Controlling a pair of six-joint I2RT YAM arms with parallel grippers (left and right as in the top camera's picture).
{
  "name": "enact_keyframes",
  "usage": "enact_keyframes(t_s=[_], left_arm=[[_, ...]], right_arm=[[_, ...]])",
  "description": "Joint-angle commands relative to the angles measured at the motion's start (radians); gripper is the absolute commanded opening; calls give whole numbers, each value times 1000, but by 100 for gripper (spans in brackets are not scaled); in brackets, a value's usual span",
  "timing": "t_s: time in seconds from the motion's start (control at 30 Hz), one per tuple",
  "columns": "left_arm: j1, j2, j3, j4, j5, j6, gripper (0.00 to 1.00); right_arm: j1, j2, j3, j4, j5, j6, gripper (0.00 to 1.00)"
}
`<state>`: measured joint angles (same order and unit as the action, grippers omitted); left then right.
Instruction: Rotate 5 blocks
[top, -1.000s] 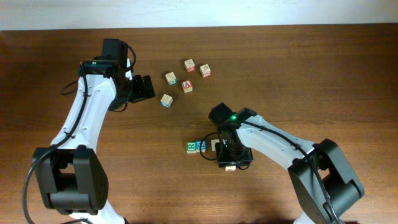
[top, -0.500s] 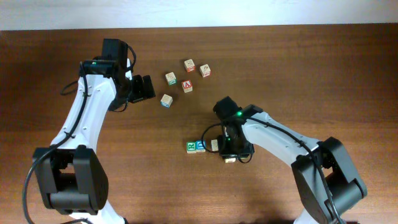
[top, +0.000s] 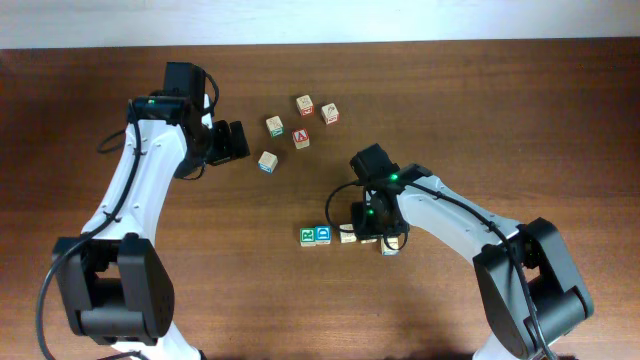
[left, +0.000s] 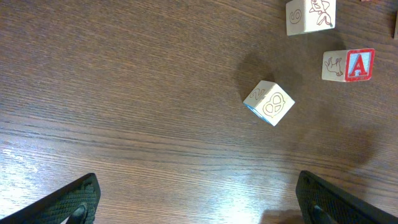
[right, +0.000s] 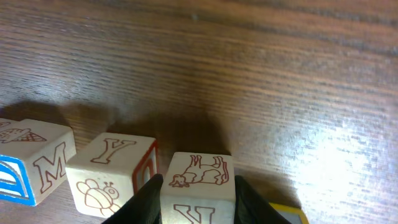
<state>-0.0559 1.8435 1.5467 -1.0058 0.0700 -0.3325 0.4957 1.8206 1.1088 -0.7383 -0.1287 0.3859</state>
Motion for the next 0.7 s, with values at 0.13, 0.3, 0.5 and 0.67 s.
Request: enact_keyframes(t_s=[0.13, 0.3, 0.5, 0.67], left_arm=[[0, 3, 16, -1, -7, 16, 99], [0, 3, 16, -1, -7, 16, 99], [0, 3, 16, -1, -7, 16, 99], [0, 3, 16, -1, -7, 15, 99]], right_arm=[[-5, 11, 0, 12, -29, -83, 42], [-5, 11, 35, -24, -29, -81, 47], [-10, 11, 163, -173, 0, -42, 48], [-60, 11, 279, -349, 9, -10, 48]])
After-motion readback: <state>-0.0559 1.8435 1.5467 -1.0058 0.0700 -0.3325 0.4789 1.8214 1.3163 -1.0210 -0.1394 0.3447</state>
